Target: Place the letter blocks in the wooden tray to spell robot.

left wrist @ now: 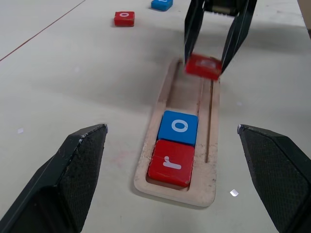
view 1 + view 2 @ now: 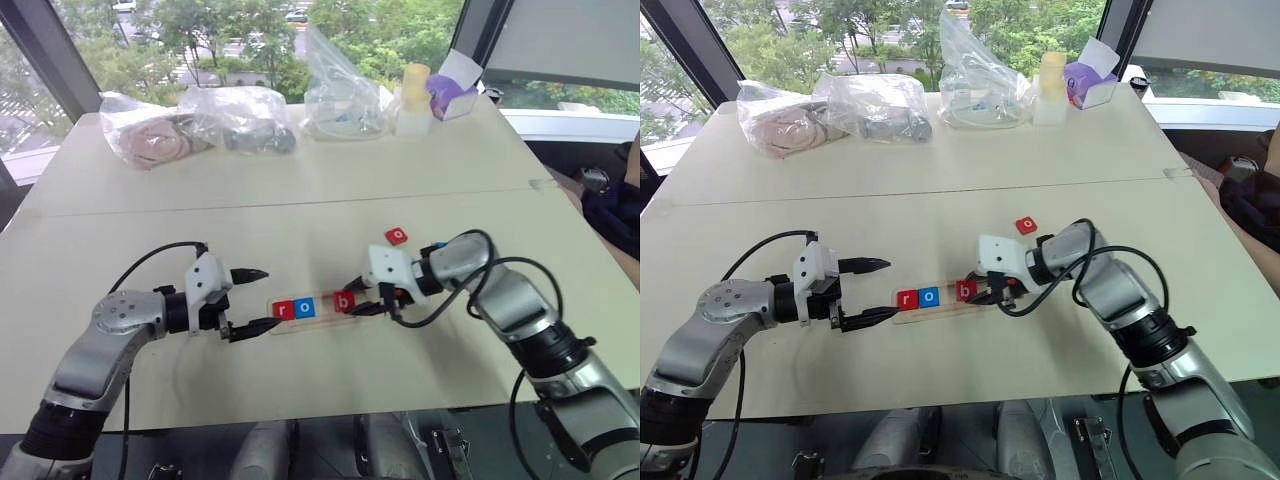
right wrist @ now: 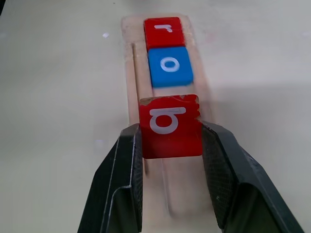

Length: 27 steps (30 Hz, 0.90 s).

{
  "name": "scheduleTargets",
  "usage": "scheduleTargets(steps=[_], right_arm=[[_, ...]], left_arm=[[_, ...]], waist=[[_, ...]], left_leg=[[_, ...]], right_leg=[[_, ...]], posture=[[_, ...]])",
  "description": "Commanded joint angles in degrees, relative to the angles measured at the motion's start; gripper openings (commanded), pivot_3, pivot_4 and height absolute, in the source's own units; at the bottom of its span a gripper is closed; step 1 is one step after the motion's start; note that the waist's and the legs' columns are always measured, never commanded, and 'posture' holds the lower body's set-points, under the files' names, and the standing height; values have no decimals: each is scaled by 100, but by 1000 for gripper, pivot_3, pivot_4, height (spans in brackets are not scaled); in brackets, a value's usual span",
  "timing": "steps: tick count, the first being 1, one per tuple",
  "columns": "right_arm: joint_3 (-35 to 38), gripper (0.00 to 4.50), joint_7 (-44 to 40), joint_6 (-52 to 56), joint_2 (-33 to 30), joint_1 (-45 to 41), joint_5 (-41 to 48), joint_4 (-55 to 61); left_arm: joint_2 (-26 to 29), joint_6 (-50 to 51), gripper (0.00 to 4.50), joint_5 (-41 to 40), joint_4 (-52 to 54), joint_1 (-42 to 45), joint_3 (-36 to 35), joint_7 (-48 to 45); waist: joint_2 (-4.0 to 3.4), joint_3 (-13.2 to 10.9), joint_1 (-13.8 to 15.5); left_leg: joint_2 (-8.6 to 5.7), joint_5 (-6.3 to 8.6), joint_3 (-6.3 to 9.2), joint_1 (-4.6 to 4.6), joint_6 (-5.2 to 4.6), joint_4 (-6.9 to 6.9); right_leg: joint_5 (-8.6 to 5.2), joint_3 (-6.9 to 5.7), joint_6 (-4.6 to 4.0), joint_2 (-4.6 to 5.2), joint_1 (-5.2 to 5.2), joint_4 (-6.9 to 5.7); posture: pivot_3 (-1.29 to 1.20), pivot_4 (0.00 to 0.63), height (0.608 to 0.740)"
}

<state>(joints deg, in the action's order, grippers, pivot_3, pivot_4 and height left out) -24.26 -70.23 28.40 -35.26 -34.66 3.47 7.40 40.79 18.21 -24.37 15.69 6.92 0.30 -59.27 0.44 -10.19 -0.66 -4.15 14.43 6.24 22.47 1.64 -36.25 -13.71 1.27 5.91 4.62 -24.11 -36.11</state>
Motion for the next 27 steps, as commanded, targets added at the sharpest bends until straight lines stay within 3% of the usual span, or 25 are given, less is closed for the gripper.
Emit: scheduleTargets(steps=[1, 27], right_arm=[[-152, 1123, 230, 105, 233, -201, -128, 43], [-524, 1123, 440, 92, 524, -379, -552, -356]], left_arm=[[-22, -24, 4500, -60, 216, 8, -89, 69], [-95, 36, 4500, -55, 413, -106, 6, 175]], waist=[[0, 0, -4], [0, 0, -15]], left_leg=[[0, 0, 0, 0, 0, 0], [0, 0, 0, -1, 1, 1]], right_leg=[[0, 0, 0, 0, -1, 0], [0, -1, 0, -8, -3, -3]], posture=[[0, 150, 740], [0, 150, 740]])
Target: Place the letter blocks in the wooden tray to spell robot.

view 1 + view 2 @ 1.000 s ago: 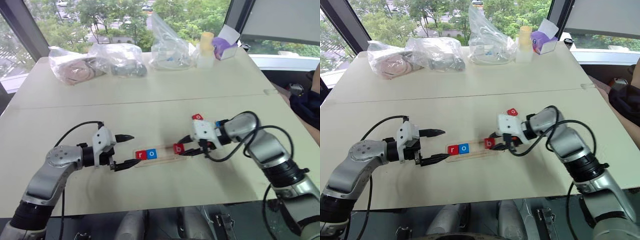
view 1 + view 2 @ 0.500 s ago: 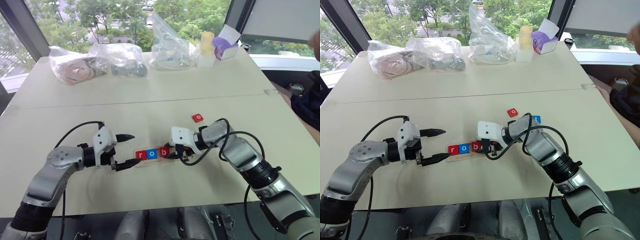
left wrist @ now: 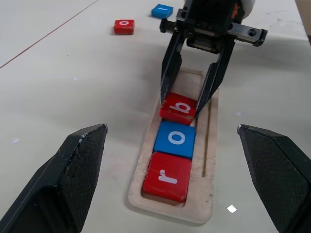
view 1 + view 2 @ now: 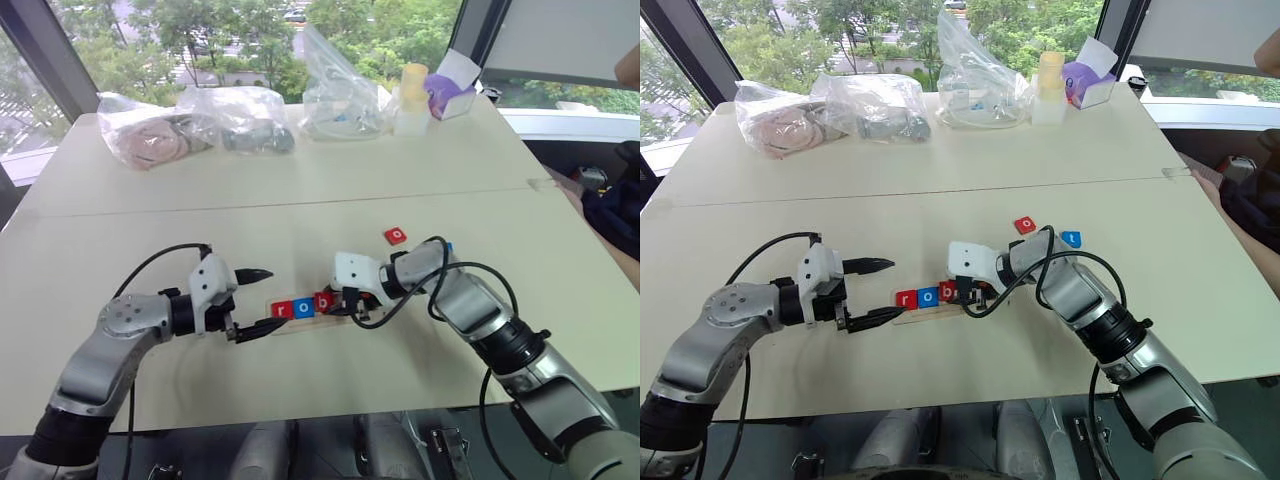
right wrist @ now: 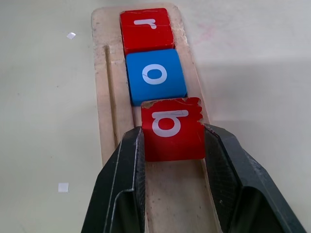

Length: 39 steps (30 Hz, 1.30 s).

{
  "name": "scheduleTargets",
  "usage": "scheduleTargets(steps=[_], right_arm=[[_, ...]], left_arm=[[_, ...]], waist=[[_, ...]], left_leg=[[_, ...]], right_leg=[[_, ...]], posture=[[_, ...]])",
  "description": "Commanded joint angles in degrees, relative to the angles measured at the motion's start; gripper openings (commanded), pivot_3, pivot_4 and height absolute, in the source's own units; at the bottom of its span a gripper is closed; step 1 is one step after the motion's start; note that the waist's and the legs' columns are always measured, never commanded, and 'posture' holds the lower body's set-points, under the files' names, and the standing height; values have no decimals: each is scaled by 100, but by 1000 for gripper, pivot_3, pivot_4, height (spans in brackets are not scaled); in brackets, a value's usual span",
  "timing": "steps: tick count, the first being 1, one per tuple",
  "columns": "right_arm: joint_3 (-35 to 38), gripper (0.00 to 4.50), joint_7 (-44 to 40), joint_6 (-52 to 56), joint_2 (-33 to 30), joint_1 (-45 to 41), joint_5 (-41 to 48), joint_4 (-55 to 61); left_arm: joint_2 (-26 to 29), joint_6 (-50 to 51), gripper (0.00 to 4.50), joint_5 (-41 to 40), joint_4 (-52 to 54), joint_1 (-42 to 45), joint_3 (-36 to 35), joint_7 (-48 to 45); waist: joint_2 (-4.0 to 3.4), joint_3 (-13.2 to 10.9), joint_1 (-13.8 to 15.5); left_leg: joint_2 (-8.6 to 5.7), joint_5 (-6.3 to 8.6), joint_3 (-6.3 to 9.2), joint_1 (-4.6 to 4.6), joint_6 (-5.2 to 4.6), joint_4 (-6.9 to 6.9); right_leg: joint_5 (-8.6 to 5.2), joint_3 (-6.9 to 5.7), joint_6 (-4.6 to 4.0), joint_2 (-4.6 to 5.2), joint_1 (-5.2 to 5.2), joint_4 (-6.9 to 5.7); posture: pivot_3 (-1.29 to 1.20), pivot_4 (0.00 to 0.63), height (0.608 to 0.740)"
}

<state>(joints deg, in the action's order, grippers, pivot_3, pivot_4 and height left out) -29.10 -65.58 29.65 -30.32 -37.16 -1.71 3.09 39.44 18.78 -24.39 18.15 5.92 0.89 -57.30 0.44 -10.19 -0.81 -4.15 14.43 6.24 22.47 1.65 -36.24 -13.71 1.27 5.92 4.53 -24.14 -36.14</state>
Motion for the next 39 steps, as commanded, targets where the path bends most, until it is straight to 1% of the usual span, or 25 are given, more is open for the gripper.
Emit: scheduleTargets(steps=[1, 12, 28, 30, 32, 34, 35, 39], right_arm=[[-42, 1123, -34, -30, 28, -132, -35, 79], [-38, 1123, -324, 109, -19, -170, 37, 315], [-34, 1123, -329, 163, 8, -160, 31, 351], [-42, 2192, -321, 147, 9, -169, 15, 323], [-45, 3107, -329, 153, 8, -175, 18, 321], [-42, 4230, -341, 171, 8, -181, 31, 332], [-38, 4433, -345, 190, 11, -184, 40, 347], [113, 4433, -251, 216, 57, -260, 89, 343]], left_arm=[[38, -28, 4500, -44, 162, -2, -51, -20], [-14, -59, 4500, 1, 120, 52, -30, 39], [-61, -79, 4500, 40, 69, 110, 5, 80], [-67, -79, 4500, 46, 66, 114, 8, 82], [-72, -76, 4500, 49, 65, 116, 9, 88], [-74, -73, 4500, 50, 64, 120, 12, 93], [-74, -72, 4500, 50, 67, 117, 11, 97], [-78, -71, 4500, 48, 66, 114, 16, 124]], waist=[[0, 0, 0], [0, 0, -1], [0, 0, 0], [0, 0, -1], [0, 0, -1], [0, 0, -1], [0, 0, -1], [0, 0, -2]], left_leg=[[0, 0, 0, 0, 0, 0], [0, 0, 0, 0, 0, 0], [0, 0, 0, 0, 0, 0], [0, 0, 0, 0, 0, 0], [0, 0, 0, 0, 0, 0], [0, 0, 0, 0, 0, 0], [0, 0, 0, 0, 0, 0], [0, 0, 0, 0, 0, 0]], right_leg=[[0, 0, 0, 0, 0, 0], [0, 0, 0, 0, 0, 0], [0, 0, 0, 0, -1, 0], [0, 0, 0, 0, -1, 0], [0, 0, 0, 0, -1, 0], [0, 0, 0, 0, -1, 0], [0, 0, 0, 0, -1, 0], [0, 0, 0, 0, -1, 0]], posture=[[0, 150, 740], [0, 150, 740], [0, 150, 740], [0, 150, 740], [0, 150, 740], [0, 150, 740], [0, 150, 740], [0, 150, 740]])
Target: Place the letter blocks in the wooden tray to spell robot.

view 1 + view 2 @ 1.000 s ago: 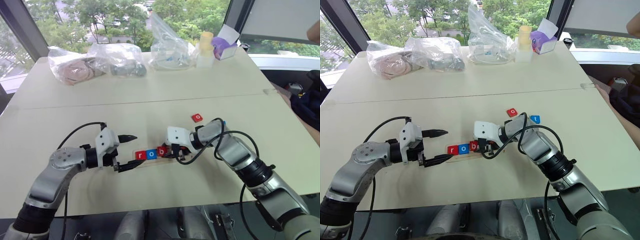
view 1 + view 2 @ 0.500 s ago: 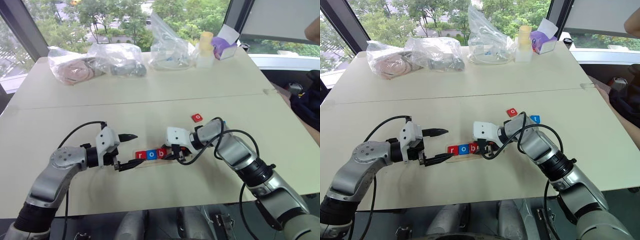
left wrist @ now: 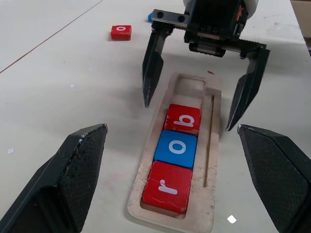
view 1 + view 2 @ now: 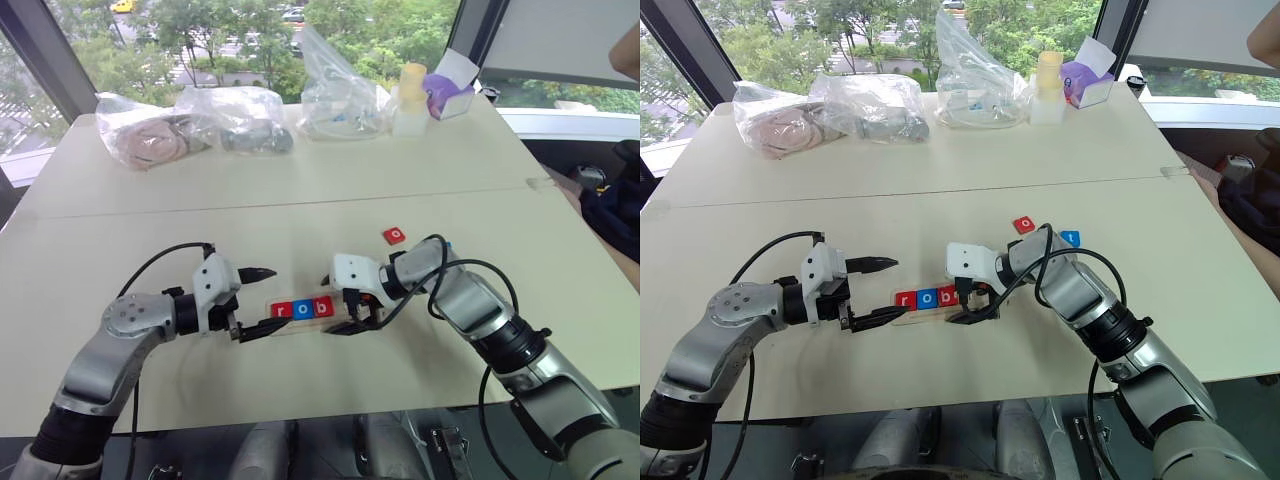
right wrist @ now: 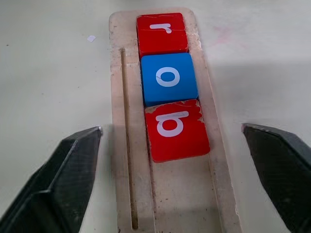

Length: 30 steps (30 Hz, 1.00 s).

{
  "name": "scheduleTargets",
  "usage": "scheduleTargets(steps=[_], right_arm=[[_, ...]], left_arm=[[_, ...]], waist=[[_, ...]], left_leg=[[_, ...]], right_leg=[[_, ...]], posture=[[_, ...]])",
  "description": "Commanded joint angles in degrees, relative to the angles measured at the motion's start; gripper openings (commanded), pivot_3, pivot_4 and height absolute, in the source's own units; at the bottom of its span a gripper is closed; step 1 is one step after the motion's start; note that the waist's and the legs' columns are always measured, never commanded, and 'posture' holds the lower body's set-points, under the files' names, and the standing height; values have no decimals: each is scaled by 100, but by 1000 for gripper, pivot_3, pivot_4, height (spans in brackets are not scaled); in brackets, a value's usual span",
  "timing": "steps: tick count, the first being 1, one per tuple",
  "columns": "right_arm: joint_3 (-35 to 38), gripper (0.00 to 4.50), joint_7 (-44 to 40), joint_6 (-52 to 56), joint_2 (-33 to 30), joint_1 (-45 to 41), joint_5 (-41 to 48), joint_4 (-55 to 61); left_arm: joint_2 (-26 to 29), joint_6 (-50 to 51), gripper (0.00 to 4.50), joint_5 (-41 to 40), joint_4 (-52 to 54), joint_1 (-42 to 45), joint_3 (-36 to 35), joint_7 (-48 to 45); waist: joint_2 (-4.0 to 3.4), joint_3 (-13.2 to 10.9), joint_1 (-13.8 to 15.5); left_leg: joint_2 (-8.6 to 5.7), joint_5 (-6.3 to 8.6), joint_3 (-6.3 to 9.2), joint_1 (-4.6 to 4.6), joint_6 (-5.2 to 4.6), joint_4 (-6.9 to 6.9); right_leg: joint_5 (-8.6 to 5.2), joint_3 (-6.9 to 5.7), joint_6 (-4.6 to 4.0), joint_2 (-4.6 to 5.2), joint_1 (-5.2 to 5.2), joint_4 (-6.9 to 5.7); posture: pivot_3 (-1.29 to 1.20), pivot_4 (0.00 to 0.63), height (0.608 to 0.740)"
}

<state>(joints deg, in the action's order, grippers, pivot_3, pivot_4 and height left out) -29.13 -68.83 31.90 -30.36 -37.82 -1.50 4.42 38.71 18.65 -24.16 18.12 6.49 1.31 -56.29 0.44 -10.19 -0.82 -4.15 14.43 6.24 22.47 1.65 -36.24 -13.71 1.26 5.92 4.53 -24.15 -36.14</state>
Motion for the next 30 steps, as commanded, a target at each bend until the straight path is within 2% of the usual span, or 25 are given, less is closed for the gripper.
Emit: scheduleTargets(steps=[1, 6, 9, 14, 22, 28, 30], right_arm=[[280, 4433, 187, 87, 101, -271, 118, 159], [1244, 4433, 1240, 974, 338, -718, 205, -283], [1928, 4433, 2352, 1648, 480, -914, 35, -680], [2269, 4433, 3290, 2163, 489, -737, -132, -926], [2505, 4433, 3894, 2828, 739, -440, 109, -828], [2562, 4433, 4069, 2806, 880, -435, 279, -1202], [2552, 3915, 4136, 2765, 917, -477, 303, -1332]], left_arm=[[-5, -58, 4500, 25, 73, 57, -23, 29], [4, -41, 4500, -8, 115, 18, -62, 57], [2, -56, 4500, -10, 122, -20, -71, 61], [-56, -89, 4500, 17, 54, 46, 12, 58], [-143, -132, 4500, 24, -73, 207, 109, -36], [-164, -156, 4500, 40, -114, 243, 144, -53], [-169, -159, 4500, 45, -117, 248, 142, -43]], waist=[[0, 0, -2], [0, 0, 2], [1, 1, 26], [1, 1, 9], [-2, 2, -26], [-1, 2, -18], [-2, 2, -18]], left_leg=[[0, 0, 0, 0, 0, 0], [0, -2, 0, 0, 4, 1], [-2, -3, 2, 1, 5, 3], [-4, -3, -2, 4, 5, 11], [0, -3, -5, 4, 4, 11], [-1, -3, -6, 4, 4, 9], [-1, -3, -6, 4, 4, 9]], right_leg=[[0, 0, 0, 0, 0, 0], [2, 2, -2, 0, -6, -4], [2, 1, -3, 2, -4, -3], [2, 4, -3, 5, -12, -1], [3, 7, -5, -2, -15, -6], [4, 7, -4, -3, -14, -6], [4, 7, -4, -4, -14, -6]], posture=[[0, 150, 740], [0, 150, 740], [0, 150, 740], [0, 150, 740], [0, 150, 740], [0, 150, 740], [0, 150, 740]])
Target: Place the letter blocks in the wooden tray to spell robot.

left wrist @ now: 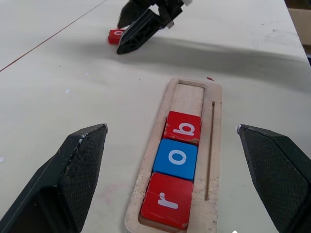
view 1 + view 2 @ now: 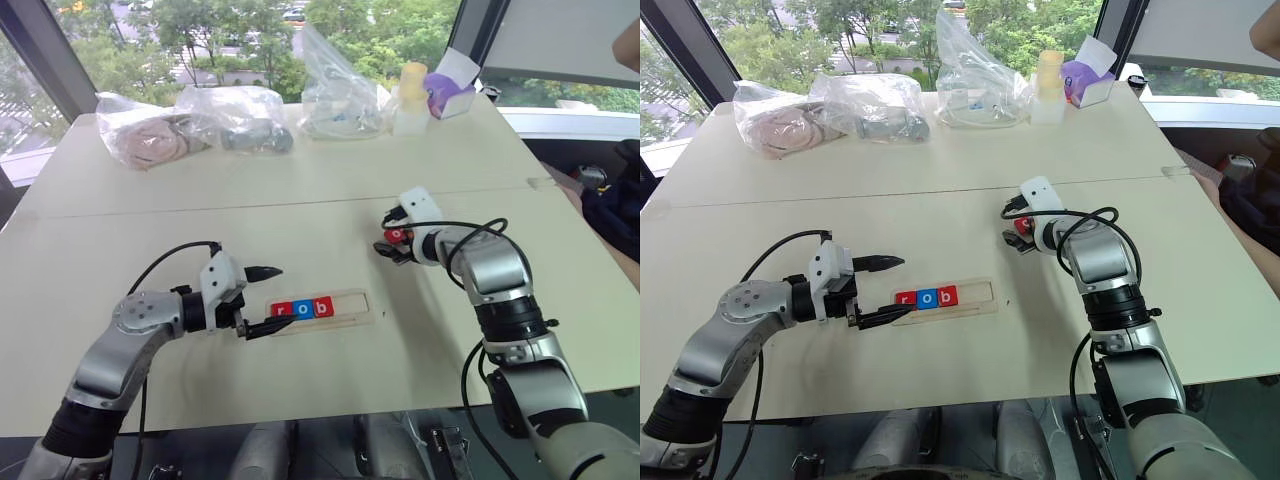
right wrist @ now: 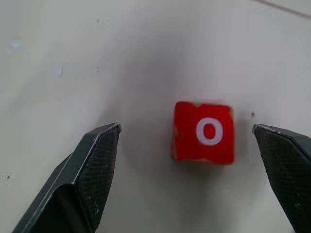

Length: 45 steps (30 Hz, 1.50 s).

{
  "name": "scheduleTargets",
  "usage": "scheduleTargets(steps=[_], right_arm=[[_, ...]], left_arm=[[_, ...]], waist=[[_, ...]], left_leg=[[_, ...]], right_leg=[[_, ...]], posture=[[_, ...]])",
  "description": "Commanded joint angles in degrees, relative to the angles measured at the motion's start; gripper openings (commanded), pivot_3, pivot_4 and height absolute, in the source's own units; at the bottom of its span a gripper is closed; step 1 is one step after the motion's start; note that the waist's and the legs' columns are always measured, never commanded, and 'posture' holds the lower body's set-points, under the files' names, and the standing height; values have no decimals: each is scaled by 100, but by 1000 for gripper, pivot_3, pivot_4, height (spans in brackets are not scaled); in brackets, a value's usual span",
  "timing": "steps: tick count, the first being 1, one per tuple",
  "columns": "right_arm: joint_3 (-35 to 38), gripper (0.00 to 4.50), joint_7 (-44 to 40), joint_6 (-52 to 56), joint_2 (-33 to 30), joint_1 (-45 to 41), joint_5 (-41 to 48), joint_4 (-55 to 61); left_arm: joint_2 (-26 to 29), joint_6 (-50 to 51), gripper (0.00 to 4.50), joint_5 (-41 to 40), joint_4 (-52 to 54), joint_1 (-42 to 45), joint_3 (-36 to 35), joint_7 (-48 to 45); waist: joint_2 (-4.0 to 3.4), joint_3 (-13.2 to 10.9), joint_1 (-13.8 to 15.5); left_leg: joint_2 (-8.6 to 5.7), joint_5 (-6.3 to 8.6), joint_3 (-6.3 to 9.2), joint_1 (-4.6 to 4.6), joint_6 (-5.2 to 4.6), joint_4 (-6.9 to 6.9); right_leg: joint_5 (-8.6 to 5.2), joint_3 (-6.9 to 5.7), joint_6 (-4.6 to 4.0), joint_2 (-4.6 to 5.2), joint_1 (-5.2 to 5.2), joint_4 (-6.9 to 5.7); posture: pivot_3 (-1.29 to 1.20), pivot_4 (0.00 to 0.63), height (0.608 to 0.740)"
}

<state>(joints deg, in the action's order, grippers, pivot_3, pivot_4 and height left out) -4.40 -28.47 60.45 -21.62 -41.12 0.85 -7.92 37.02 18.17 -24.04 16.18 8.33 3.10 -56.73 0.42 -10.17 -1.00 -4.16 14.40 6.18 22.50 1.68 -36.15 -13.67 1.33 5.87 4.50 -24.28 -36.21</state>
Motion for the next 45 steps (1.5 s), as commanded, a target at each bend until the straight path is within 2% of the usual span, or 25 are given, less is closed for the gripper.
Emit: scheduleTargets(steps=[1, 3, 4, 6, 11, 16, 20, 24, 30, 35, 37, 41, 43, 45], right_arm=[[79, 3532, 122, -115, 53, -166, 76, -147], [85, 2643, 153, -154, 63, -195, 102, -218], [93, 1885, 166, -163, 68, -207, 118, -243], [134, 1152, 199, -72, 102, -207, 175, -172], [256, 1174, 282, 737, -8, 114, 357, 750], [662, 1174, 434, 2757, -114, 1048, 681, 3131], [1025, 1174, 667, 3205, -63, 2247, 1002, 4899], [1308, 1174, 977, 3205, 50, 2572, 1300, 5333], [1421, 1174, 1580, 3205, 376, 2706, 1628, 5347], [1478, 3604, 1905, 3205, 412, 2594, 1940, 5235], [1356, 4474, 1652, 3205, -99, 2482, 2290, 5220], [1107, 4474, 565, 3008, -1529, 1983, 2935, 5084], [931, 4474, -251, 2246, -2219, 1916, 3134, 4923], [658, 4474, -1303, 731, -2969, 2093, 2899, 4539]], left_arm=[[-6, -107, 4500, 34, 77, 73, -37, 12], [-19, -101, 4500, 44, 72, 89, -36, 25], [-25, -99, 4500, 48, 68, 96, -35, 30], [-42, -103, 4500, 59, 77, 81, -38, 57], [-70, -101, 4500, 77, 115, 34, -50, 100], [-52, -101, 4500, 69, 161, -68, -88, 98], [-45, -83, 4500, 43, 196, -155, -80, 75], [-48, -75, 4500, 33, 147, -127, -45, 11], [-162, -92, 4500, 84, 13, 67, 149, -112], [-178, -64, 4500, 67, -14, 159, 157, -97], [-144, -50, 4500, 51, 17, 133, 134, -112], [-62, -85, 4500, 50, -31, 130, 84, -170], [-33, -100, 4500, 33, -40, 121, 49, -188], [-27, -74, 4500, 21, -18, 137, 27, -183]], waist=[[0, 0, -6], [-1, 1, -7], [-1, 1, -7], [-1, 1, -4], [-1, 1, 4], [-1, 1, 33], [0, 3, 44], [-1, 3, -16], [-1, 3, 23], [-1, 3, 26], [-3, 2, 18], [-3, 0, 18], [-2, 0, 24], [-1, -1, 22]], left_leg=[[0, 0, 0, -1, 0, 0], [0, 0, 0, -1, 0, 0], [0, 0, 0, -2, 0, 0], [0, 0, 0, -2, 0, 0], [1, 0, 1, -1, 0, 1], [0, 2, 6, 6, -3, 1], [0, 2, 10, 8, -4, 1], [2, 2, -1, 1, -3, -6], [5, 0, 6, -7, -2, -9], [1, 0, 3, -5, -3, -8], [2, 0, 4, -5, -3, -7], [1, 0, 0, -4, -4, -10], [5, 0, 4, -5, -5, -10], [5, 3, 6, -5, -9, -8]], right_leg=[[0, 0, 0, -1, 1, 0], [0, 0, 0, -2, 1, -1], [0, 0, 0, -2, 1, -1], [0, 0, 0, -2, 1, -1], [0, 0, 0, -1, 1, 0], [-1, -2, 0, 3, -1, 3], [-2, -6, 1, 6, 1, 4], [-2, 2, 2, 5, 3, 4], [-3, -3, 1, -5, 17, 4], [-3, -3, 3, 0, 17, 7], [-3, -3, 2, 0, 16, 6], [-4, -4, 2, 1, 17, 8], [-5, -11, 3, -1, 22, 10], [-10, -20, 10, -2, 28, 15]], posture=[[0, 150, 740], [0, 150, 740], [0, 150, 740], [0, 150, 740], [0, 150, 740], [0, 150, 740], [0, 150, 740], [0, 150, 740], [0, 150, 740], [0, 150, 740], [0, 150, 740], [0, 150, 740], [0, 150, 740], [0, 150, 740]])
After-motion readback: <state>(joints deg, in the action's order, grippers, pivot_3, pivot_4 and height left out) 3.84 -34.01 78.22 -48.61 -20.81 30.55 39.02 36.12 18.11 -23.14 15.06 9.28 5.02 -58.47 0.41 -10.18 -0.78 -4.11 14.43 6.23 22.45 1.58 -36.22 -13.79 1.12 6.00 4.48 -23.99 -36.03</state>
